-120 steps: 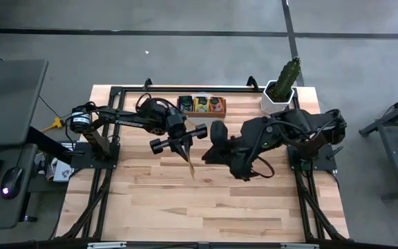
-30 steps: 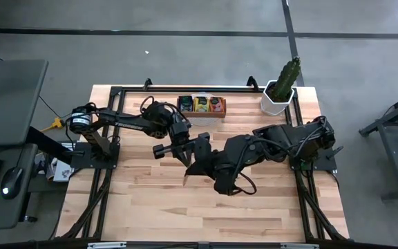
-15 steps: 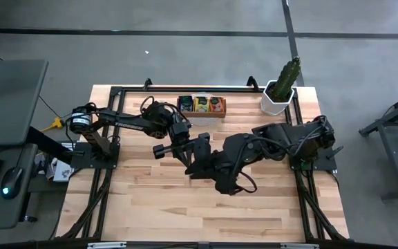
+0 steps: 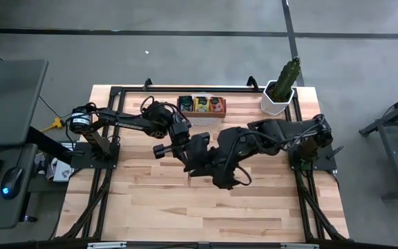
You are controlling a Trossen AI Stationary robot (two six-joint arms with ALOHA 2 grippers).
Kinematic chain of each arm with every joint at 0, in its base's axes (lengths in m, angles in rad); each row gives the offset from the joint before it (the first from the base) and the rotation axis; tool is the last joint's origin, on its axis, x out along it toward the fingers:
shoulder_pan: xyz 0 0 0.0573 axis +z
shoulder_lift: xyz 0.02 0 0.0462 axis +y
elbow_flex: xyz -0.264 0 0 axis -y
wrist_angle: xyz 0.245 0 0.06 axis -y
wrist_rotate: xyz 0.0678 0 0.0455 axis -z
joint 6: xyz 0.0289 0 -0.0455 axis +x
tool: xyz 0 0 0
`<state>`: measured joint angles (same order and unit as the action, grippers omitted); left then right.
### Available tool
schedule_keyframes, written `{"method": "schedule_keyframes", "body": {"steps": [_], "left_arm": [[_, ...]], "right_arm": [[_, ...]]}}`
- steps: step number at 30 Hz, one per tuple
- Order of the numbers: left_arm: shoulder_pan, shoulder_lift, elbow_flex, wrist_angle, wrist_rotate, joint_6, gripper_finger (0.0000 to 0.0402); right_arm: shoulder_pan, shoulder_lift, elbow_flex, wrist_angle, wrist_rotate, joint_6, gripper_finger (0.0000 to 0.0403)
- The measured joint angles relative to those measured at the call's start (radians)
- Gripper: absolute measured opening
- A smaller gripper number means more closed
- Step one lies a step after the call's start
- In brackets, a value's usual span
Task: Pick & Place Tea
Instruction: Put the orange tea bag in the right compartment of the organizer
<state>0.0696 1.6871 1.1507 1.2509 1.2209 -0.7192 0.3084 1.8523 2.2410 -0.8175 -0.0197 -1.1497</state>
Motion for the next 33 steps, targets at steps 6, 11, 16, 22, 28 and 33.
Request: {"method": "schedule_keyframes", "body": {"steps": [6,11,16,22,28,33], "left_arm": [[0.0,0.0,0.0,-0.059,0.003,0.039,0.0],[0.0,0.0,0.0,-0.08,0.004,0.061,0.0],[0.0,0.0,0.0,-0.079,0.008,0.061,0.0],[0.002,-0.001,0.0,-0.079,-0.014,0.063,0.0],[0.0,-0.005,0.001,-0.232,-0.069,0.128,0.0001],[0.003,0.002,0.001,-0.35,-0.166,0.214,0.0027]], "right_arm": [[0.0,0.016,0.0,-0.04,-0.013,0.002,0.0097],[-0.001,0.015,0.0,-0.031,0.0,-0.001,0.0044],[0.0,0.015,0.0,-0.027,0.027,0.011,0.0006],[0.008,0.014,0.0,-0.023,0.076,0.08,0.0002],[0.029,0.011,-0.002,-0.043,0.126,0.103,0.0001],[0.035,0.011,0.001,-0.021,0.143,0.128,0.0001]]}}
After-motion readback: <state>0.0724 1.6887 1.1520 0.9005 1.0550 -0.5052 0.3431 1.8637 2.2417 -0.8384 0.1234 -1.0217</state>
